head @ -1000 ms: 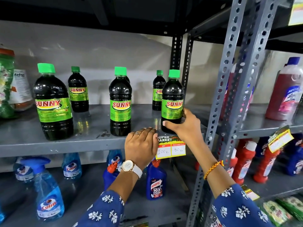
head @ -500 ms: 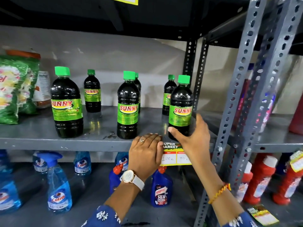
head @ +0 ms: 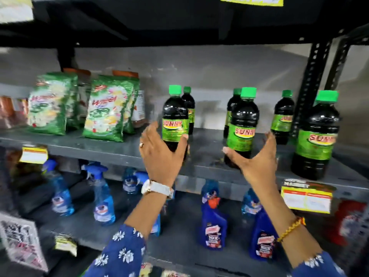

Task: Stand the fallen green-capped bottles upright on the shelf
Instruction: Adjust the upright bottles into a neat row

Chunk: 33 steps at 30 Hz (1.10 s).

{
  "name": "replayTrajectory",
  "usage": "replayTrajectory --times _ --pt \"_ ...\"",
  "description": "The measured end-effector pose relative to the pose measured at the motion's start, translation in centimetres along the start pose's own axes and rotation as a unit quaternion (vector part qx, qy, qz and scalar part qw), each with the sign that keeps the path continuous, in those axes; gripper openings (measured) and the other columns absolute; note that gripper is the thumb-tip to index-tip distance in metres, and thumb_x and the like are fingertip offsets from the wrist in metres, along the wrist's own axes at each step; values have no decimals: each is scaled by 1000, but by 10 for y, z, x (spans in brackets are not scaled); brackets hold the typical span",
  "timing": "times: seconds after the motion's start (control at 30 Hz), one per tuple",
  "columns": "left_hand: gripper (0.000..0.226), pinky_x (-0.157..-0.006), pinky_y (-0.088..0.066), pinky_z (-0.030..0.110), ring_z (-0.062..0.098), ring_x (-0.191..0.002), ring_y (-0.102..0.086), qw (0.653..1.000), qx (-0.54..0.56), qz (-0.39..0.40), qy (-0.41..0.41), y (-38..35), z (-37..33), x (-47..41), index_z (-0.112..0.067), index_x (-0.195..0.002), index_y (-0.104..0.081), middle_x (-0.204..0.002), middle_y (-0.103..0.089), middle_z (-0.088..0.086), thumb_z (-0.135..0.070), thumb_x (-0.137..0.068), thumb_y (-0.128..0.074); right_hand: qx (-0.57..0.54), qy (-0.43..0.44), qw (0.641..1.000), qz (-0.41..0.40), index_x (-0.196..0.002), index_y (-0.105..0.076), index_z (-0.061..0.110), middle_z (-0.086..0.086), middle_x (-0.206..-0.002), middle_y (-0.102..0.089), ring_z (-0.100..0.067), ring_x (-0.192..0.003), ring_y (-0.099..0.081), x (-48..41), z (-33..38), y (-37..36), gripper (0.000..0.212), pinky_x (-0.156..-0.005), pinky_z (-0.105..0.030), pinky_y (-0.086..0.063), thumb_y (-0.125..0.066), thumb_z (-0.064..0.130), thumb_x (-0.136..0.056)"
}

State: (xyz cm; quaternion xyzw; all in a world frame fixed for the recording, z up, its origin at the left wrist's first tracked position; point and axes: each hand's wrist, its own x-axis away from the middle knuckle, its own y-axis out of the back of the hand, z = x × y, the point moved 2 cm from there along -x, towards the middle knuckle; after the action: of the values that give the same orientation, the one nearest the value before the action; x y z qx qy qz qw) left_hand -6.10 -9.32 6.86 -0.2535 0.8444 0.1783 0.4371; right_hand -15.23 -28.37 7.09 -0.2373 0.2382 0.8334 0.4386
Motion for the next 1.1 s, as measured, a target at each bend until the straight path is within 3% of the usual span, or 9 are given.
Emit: replayTrajectory --times 0.1,0.23,0.33,0.4,0.5,0.6,0.7,1.0,1.1 --pt "110 -106 -31 43 34 -126 -43 986 -54 151 52 -9 25 -14 4 -142 -27 -138 -44 24 -73 -68 -57 25 -39 999 27 -143 -23 4 -16 -145 -41 -27 -134 -40 -4 -4 0 112 -106 -36 -35 -86 38 -57" --pt "113 -115 -12 39 29 -123 -50 969 -68 223 75 -20 41 -10 1 -143 -22 -129 -56 20 -76 -69 -58 114 -36 990 79 -122 -52 6 -14 -123 -63 -24 -109 -59 -2 4 1 65 -79 -23 -37 -83 23 -67" --pt "108 -114 -15 42 30 -95 -66 974 -105 201 12 -23 47 -4 -2 -123 -45 -91 -71 15 -89 -59 -38 136 -11 987 87 -116 -60 8 -13 -117 -66 -13 -93 -55 0 8 0 53 -72 -17 -35 -82 20 -69" --pt "101 -113 -17 42 29 -82 -68 976 -108 187 -12 -26 51 -1 -5 -109 -51 -79 -70 12 -88 -56 -29 146 -5 986 83 -117 -60 9 -12 -117 -66 -11 -92 -53 0 7 0 54 -71 -14 -34 -82 21 -69" --pt "93 -112 -14 41 27 -82 -67 975 -108 193 4 -29 52 -2 -8 -103 -52 -78 -71 10 -88 -58 -34 158 -8 984 77 -117 -58 9 -11 -118 -66 -14 -96 -58 0 8 -1 57 -78 -19 -38 -82 26 -68" --pt "79 -112 -14 39 26 -86 -66 972 -110 207 23 -31 50 -3 -10 -99 -53 -83 -71 8 -81 -65 -55 161 -11 984 76 -117 -57 8 -12 -117 -67 -22 -103 -63 -1 7 -4 58 -83 -23 -41 -82 27 -68" --pt "76 -109 -19 38 26 -87 -66 973 -103 205 22 -31 50 -3 -11 -99 -53 -86 -71 7 -79 -66 -58 175 -4 982 71 -119 -55 7 -13 -117 -66 -25 -104 -62 0 8 -5 59 -82 -23 -41 -81 26 -69" --pt "86 -106 -23 38 27 -88 -65 975 -91 200 15 -26 49 -1 -10 -104 -54 -88 -71 7 -84 -60 -51 168 -8 982 85 -125 -48 5 -12 -119 -63 -24 -105 -60 1 4 -5 66 -82 -23 -42 -80 26 -71" --pt "112 -103 -28 41 30 -93 -65 977 -76 196 19 -25 47 0 -7 -124 -46 -97 -70 11 -92 -52 -48 157 -5 984 86 -123 -49 5 -13 -118 -64 -26 -107 -61 -1 0 -6 64 -82 -23 -43 -80 27 -71"
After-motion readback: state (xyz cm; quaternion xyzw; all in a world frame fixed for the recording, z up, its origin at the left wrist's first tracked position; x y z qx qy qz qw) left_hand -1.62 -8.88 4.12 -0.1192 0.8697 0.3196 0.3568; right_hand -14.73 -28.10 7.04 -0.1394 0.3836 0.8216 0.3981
